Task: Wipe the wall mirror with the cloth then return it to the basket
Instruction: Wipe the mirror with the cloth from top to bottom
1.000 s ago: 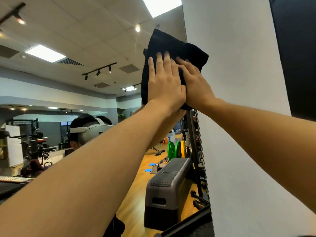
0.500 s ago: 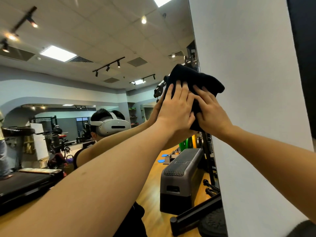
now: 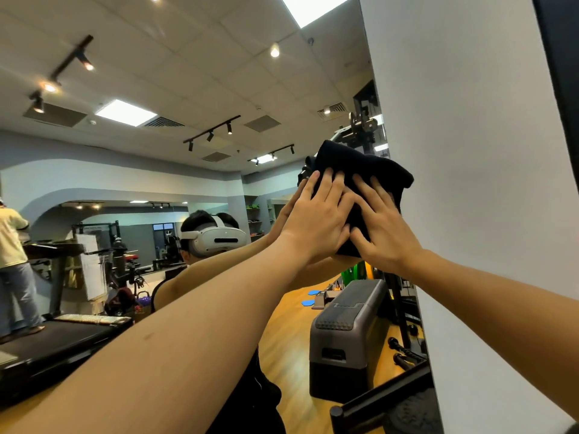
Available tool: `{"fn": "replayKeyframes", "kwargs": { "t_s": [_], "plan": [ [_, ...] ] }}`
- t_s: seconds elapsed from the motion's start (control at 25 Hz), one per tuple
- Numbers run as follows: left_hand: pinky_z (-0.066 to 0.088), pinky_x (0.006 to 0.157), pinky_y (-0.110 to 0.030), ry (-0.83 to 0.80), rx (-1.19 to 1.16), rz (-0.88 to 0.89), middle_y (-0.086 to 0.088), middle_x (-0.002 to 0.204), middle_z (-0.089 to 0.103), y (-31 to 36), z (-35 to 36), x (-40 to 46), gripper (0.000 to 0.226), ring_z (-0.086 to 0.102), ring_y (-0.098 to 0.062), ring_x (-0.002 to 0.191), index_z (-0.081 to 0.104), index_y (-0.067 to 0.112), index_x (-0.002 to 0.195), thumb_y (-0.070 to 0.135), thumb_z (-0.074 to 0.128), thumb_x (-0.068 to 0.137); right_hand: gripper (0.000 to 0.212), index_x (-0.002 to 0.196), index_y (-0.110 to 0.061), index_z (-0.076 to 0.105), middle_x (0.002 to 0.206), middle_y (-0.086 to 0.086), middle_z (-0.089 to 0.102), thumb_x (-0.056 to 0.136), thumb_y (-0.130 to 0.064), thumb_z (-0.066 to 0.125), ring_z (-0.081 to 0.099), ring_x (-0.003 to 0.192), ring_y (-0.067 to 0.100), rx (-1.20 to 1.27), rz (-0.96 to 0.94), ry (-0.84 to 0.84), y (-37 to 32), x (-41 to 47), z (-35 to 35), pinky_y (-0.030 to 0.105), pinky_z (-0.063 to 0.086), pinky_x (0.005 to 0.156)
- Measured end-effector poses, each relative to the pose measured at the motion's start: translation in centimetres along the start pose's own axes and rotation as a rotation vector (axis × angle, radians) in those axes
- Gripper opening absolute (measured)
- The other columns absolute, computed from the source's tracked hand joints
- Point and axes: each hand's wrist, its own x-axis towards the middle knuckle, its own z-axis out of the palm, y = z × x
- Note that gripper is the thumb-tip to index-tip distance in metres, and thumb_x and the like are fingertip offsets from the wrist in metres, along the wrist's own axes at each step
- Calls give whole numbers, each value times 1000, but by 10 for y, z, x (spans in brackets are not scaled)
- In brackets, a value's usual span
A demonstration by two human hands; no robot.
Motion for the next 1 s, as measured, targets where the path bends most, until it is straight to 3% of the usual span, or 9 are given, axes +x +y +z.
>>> {"fn": "replayKeyframes", "kwargs": {
  "t_s": [0.28,0.68,1.0],
  "plan": [
    [19,123,-54,30,19,5,-20,160,32,-40,-15,-46,58,21,-38,152,44,10,144,45,33,98,76,161,-28,23,171,-1,13,90,-41,44,-2,158,28,25,-40,43,-55,8,26,66,5,123],
    [27,121,-55,-23,63,0,-27,159,29,-117,-59,-148,48,22,-42,151,38,4,131,39,38,99,77,161,-27,26,170,3,16,89,-47,43,1,157,35,28,-117,35,-176,24,66,69,8,120],
    [25,123,-54,-106,130,-60,-26,161,26,-180,-104,-235,49,19,-40,152,52,1,125,39,37,98,78,161,-26,26,170,5,17,88,-50,43,2,156,38,-30,-160,15,-283,37,99,70,11,119]
  ]
}}
